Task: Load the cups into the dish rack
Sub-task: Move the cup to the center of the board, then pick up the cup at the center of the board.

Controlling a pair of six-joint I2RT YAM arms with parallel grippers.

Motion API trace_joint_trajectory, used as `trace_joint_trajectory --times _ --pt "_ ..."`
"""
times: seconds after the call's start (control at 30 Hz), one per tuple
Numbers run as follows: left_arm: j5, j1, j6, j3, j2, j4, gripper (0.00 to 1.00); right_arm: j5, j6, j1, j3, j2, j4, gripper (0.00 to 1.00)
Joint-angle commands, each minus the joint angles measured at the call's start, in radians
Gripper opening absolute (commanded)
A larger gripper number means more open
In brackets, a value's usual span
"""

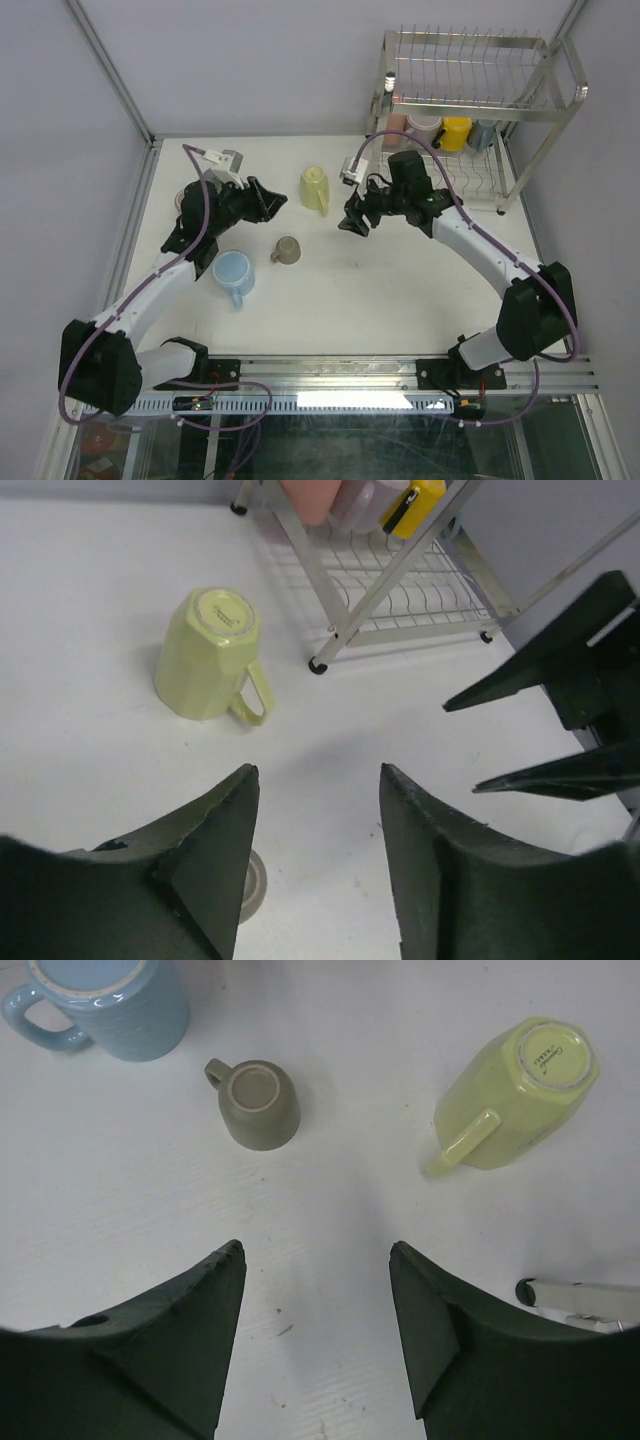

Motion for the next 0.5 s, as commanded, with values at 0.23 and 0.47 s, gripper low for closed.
trace_joint_trajectory --times 0.23,0.47 --pt "-0.105 0.013 0.009 -0.093 -0.445 -0.075 0.99 0.218 0.122 0.101 0.256 0.218 0.009 0.62" --pt "-0.243 0.013 0.171 -0.059 -0.570 -0.339 0.99 0.337 0.243 0.108 0.356 0.340 0.027 0.61"
